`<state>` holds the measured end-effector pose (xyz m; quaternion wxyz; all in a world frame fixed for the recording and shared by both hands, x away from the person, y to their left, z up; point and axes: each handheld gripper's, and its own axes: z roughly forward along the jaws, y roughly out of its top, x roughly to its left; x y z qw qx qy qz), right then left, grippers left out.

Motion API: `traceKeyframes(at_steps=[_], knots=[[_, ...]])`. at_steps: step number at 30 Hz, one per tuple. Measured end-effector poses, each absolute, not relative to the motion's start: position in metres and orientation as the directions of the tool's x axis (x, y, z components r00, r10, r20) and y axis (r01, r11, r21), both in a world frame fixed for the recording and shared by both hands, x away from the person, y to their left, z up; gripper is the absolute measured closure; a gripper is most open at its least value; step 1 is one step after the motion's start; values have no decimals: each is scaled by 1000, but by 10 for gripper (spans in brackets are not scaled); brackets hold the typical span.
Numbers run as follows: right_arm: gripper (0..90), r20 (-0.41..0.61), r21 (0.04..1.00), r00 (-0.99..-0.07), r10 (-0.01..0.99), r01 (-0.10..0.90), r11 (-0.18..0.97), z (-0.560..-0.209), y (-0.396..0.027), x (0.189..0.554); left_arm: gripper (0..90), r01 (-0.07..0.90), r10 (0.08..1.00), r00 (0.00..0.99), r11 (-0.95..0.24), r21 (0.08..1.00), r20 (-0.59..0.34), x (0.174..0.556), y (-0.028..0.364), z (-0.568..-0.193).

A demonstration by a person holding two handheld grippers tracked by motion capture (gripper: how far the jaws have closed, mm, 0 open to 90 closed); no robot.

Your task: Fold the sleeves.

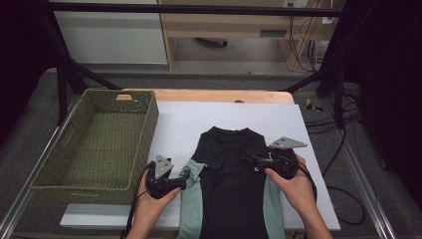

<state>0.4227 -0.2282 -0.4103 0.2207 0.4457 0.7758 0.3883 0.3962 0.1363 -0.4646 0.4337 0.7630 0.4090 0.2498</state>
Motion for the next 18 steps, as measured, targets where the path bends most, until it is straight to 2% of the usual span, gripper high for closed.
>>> traceKeyframes(at_steps=[11,18], knots=[[475,30,756,-531,847,567,328,-441,-225,405,191,411,842,539,-288,865,25,396,136,-465],[636,-94,752,-525,846,519,406,-450,-216,396,191,410,844,536,-285,866,24,396,137,-464]])
